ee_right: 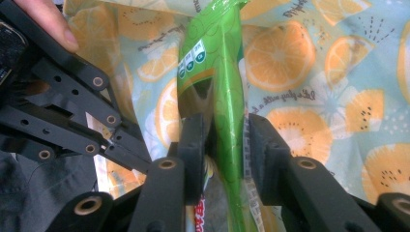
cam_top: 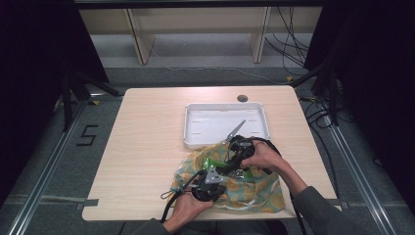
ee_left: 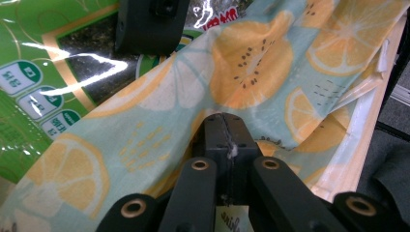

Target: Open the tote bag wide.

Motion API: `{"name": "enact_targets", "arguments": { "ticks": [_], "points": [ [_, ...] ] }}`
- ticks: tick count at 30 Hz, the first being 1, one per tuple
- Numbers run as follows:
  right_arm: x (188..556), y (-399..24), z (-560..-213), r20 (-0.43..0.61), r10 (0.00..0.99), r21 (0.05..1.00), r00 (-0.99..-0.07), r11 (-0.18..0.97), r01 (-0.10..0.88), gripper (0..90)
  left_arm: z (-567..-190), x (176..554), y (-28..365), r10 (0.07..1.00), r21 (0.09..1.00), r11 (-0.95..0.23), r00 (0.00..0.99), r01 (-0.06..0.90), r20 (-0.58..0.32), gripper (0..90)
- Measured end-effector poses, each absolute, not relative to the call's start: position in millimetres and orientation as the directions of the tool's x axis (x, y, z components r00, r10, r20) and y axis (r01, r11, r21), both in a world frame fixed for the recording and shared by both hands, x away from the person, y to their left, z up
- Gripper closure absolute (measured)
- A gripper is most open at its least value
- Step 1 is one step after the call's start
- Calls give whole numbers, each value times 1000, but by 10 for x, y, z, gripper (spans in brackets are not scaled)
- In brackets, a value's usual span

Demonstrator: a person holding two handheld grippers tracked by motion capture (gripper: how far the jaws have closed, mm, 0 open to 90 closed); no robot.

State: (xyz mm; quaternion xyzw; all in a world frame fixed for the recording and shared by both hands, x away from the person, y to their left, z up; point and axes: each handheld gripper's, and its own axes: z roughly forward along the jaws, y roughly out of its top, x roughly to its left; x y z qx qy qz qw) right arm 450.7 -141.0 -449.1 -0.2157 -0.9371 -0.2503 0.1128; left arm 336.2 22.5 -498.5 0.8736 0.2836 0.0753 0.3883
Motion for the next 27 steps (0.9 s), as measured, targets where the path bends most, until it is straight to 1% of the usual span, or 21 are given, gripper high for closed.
{"name": "enact_targets", "arguments": {
  "ticks": [2, 3, 4, 5, 6, 7, 9, 13, 14, 15, 17, 19, 20, 22, 24, 25, 27],
  "points": [
    [4497, -1417, -4478, 327, 340, 424, -882, 782, 458, 729, -4987, 3350, 218, 563, 720, -529, 820, 450, -98, 893],
    [4510, -1419, -4488, 315, 318, 445, -894, 783, 435, 737, -4984, 3355, 222, 565, 717, -537, 821, 445, -87, 893],
    [4495, -1425, -4457, 320, 347, 417, -881, 784, 460, 744, -4980, 3347, 219, 562, 717, -533, 822, 448, -96, 893],
    [4504, -1428, -4461, 323, 320, 437, -891, 785, 440, 749, -4978, 3347, 219, 561, 717, -534, 822, 447, -94, 891],
    [4498, -1429, -4455, 322, 323, 435, -890, 784, 442, 753, -4974, 3351, 221, 555, 720, -540, 827, 437, -85, 888],
    [4485, -1427, -4445, 330, 325, 430, -886, 783, 448, 761, -4969, 3354, 223, 548, 721, -546, 833, 426, -78, 881],
    [4493, -1428, -4431, 324, 304, 446, -896, 786, 428, 770, -4960, 3353, 224, 544, 723, -547, 836, 421, -75, 864],
    [4475, -1421, -4383, 299, 299, 459, -906, 787, 412, 780, -4957, 3351, 221, 546, 723, -545, 834, 424, -78, 839],
    [4472, -1421, -4370, 300, 303, 455, -904, 788, 415, 781, -4952, 3345, 221, 552, 722, -539, 829, 435, -88, 816],
    [4478, -1421, -4368, 289, 282, 472, -915, 789, 393, 782, -4945, 3336, 221, 559, 722, -532, 824, 443, -93, 807],
    [4474, -1423, -4347, 281, 296, 473, -913, 785, 400, 782, -4918, 3331, 231, 549, 727, -531, 830, 435, -96, 769],
    [4462, -1435, -4307, 276, 306, 471, -911, 783, 406, 782, -4876, 3311, 243, 550, 731, -523, 829, 438, -103, 709],
    [4463, -1436, -4287, 269, 292, 486, -918, 782, 391, 782, -4845, 3299, 252, 553, 737, -516, 827, 437, -103, 677],
    [4442, -1441, -4238, 257, 321, 479, -912, 777, 408, 782, -4807, 3277, 266, 556, 742, -504, 823, 442, -113, 629],
    [4449, -1441, -4212, 197, 305, 499, -932, 787, 363, 782, -4748, 3240, 296, 559, 746, -493, 820, 447, -122, 583],
    [4438, -1439, -4187, 188, 314, 497, -931, 787, 366, 782, -4714, 3230, 318, 548, 749, -501, 829, 433, -113, 561],
    [4419, -1434, -4136, 165, 322, 499, -932, 788, 360, 782, -4649, 3186, 361, 564, 751, -483, 816, 450, -127, 531]
  ]
}}
